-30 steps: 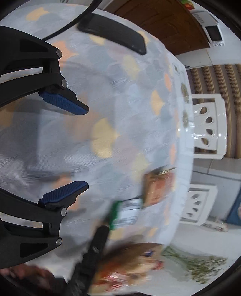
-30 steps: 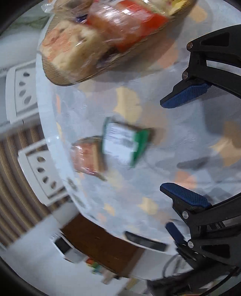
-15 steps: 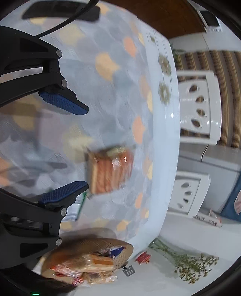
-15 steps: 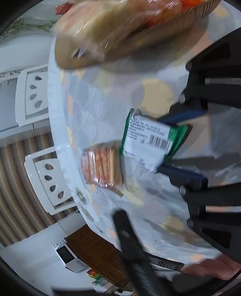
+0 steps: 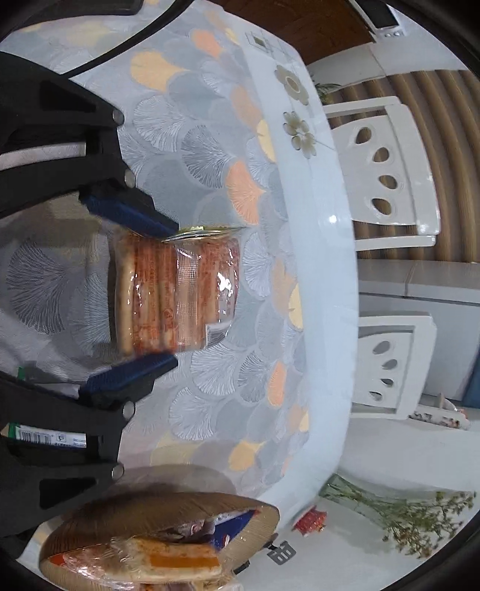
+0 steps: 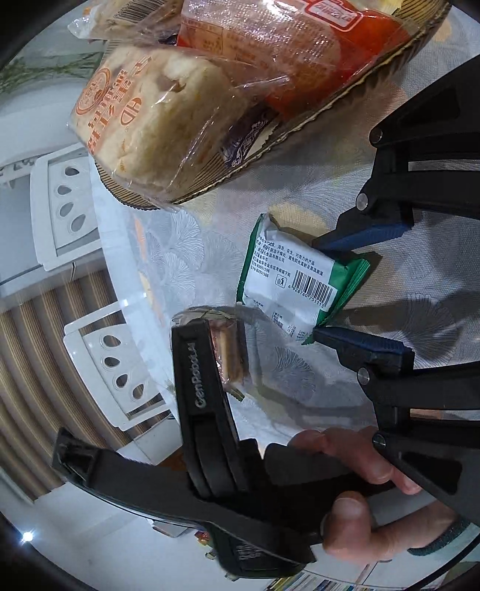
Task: Organize snacks
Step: 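Grasp the red layered bread pack with the left tool while the right tool grasps the green-label pack, then lift both held packs off the table toward the amber bowl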
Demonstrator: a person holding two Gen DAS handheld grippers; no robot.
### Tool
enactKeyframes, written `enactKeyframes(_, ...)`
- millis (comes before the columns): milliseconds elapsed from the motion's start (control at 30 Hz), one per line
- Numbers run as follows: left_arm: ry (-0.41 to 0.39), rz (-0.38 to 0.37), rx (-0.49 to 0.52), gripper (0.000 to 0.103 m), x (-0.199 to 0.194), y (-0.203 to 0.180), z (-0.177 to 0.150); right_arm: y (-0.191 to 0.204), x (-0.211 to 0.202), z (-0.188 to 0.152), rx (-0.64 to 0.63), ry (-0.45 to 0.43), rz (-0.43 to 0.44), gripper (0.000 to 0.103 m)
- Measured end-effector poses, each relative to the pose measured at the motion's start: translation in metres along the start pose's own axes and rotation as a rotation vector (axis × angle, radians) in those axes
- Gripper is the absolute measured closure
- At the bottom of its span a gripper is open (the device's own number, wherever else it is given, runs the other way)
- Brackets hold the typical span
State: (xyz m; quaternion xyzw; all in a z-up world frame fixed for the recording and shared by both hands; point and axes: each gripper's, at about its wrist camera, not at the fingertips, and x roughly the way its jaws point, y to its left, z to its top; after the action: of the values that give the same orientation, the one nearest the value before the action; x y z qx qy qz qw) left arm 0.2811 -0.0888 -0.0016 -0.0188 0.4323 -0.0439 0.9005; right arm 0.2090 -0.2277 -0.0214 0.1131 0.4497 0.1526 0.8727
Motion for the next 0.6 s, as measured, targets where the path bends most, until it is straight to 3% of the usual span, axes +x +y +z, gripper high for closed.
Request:
enactKeyframes(233, -0.005, -0.018, -0.040, 0.045, -0.024, 0.015, -0.020, 0.000, -0.004, -0.004, -0.016, -0.001, -0.001, 0.063)
enactKeyframes(433, 0.013, 0.056, -0.170, 0.045, -0.076, 0.061, -0.075, 0.006, -0.002, -0.004, -0.040, -0.003, 0.022, 0.065)
enactKeyframes(600, 0.010, 0.074, -0.292, 0.045, -0.113, 0.090, -0.124, 0.017, -0.003, -0.010, -0.111, 0.047, 0.154, 0.069)
